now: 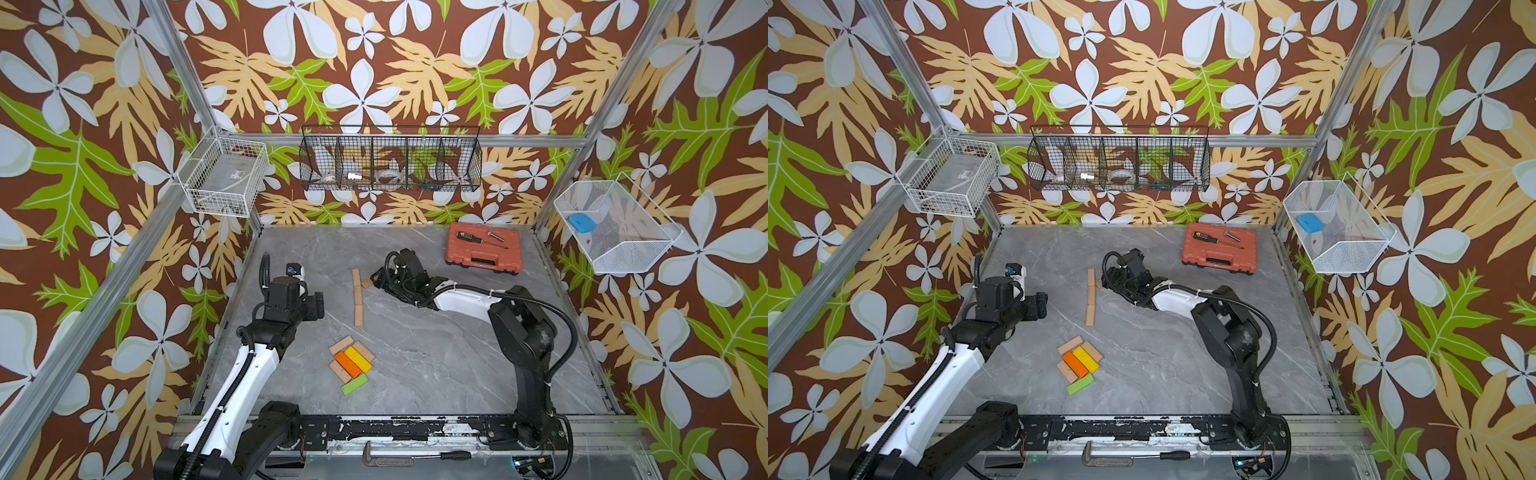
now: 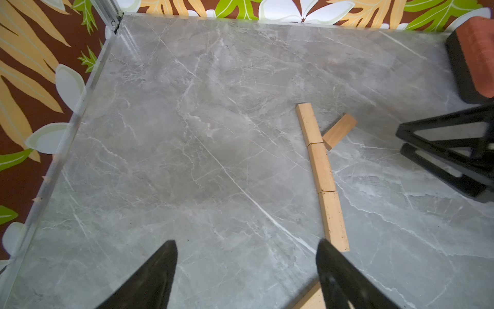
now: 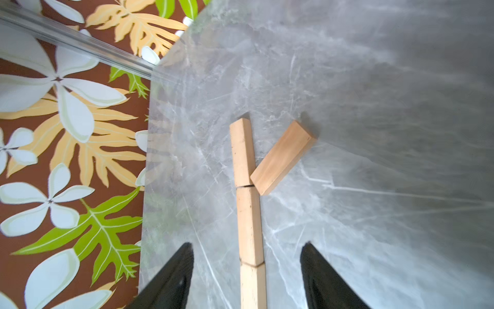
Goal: Assemble the letter k with building blocks
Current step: Assemble the building block at the center of the board, then adjust the building block at the center of the board.
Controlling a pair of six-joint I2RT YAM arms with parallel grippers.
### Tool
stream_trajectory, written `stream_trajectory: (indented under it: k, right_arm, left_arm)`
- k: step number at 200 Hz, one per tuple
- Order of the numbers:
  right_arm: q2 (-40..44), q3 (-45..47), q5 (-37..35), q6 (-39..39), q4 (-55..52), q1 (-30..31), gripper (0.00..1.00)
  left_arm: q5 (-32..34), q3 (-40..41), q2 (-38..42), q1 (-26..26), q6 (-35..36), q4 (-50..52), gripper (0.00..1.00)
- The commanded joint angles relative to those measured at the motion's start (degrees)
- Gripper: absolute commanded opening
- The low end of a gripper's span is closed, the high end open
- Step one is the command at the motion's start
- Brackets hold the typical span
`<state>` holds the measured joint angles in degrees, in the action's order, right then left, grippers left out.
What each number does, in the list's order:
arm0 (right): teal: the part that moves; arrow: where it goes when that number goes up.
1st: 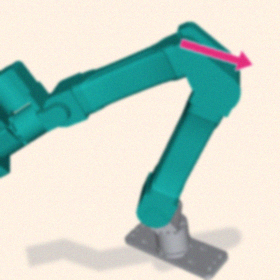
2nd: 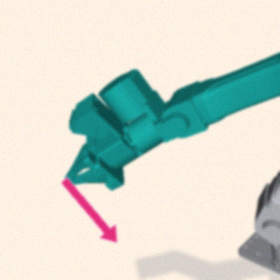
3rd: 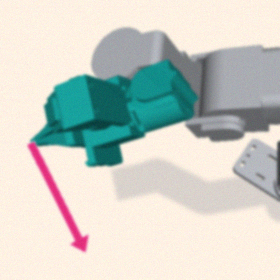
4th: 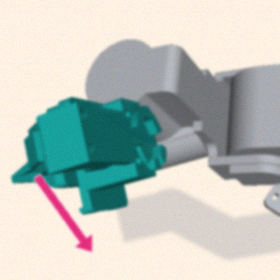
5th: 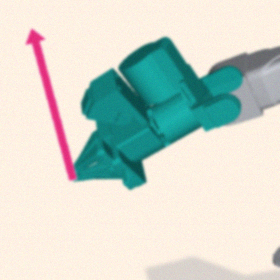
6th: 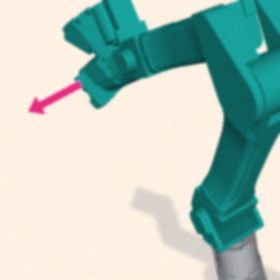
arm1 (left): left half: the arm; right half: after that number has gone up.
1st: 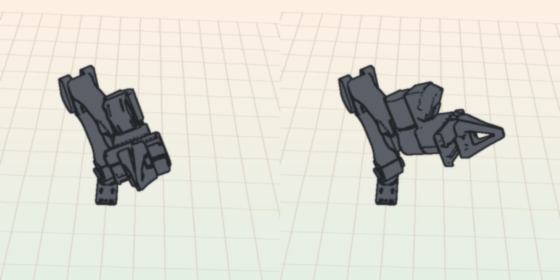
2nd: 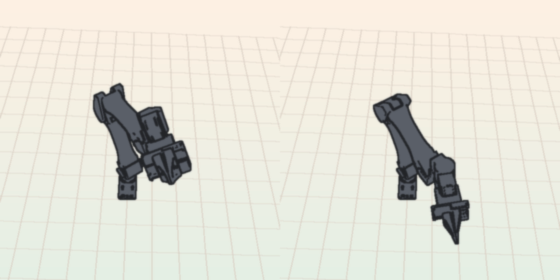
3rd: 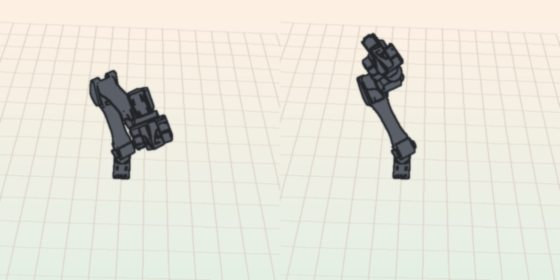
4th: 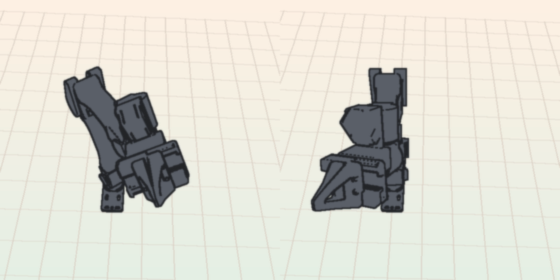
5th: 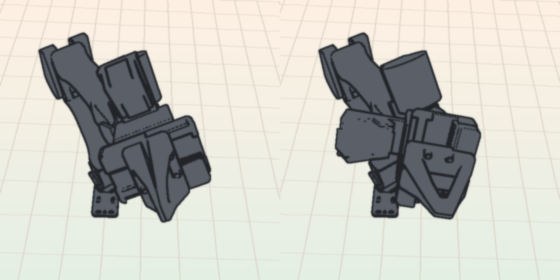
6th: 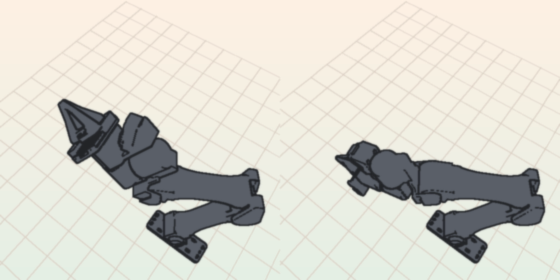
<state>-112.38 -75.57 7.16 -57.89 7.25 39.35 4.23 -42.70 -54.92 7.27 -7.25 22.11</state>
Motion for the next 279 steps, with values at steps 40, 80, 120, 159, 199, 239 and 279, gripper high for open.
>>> stream_trajectory:
  k: [40, 80, 120, 159, 199, 239, 279]
  right_arm:
    - [21.4, 11.7, -15.1, 22.4, -11.9, -1.8, 0.69]
    - [30.2, 18.9, -14.1, 30.4, -12.1, -4.0, 0.7]
    - [32.9, 22.0, -12.1, 29.0, -11.4, -6.4, 0.7]
    - [34.5, 24.5, -12.2, 26.5, -12.3, -7.4, 0.7]
    - [35.4, 26.1, -8.9, 25.2, -11.6, -8.5, 0.7]
    - [37.6, 27.0, -8.7, 25.0, -11.8, -8.5, 0.7]
    - [38.8, 27.7, -8.4, 25.9, -12.8, -8.5, 0.7]
  left_arm:
    - [2.9, -6.8, -4.1, 15.5, -17.2, 6.4, 0.72]
    - [10.8, -15.5, -13.2, 28.8, -12.1, 20.9, 0.67]
    - [8.5, -17.2, -20.8, 35.5, -23.5, 22.5, 0.7]
    - [8.3, -13.8, -20.4, 43.9, -55.1, 16.3, 0.63]
    - [6.8, -13.8, -25.5, 46.4, -76.4, 17.9, 0.59]
    - [11.5, -13.7, -25.9, 46.6, -79.2, 28.0, 0.58]
    - [3.7, -5.4, -20.8, 51.5, -88.1, 28.2, 0.55]
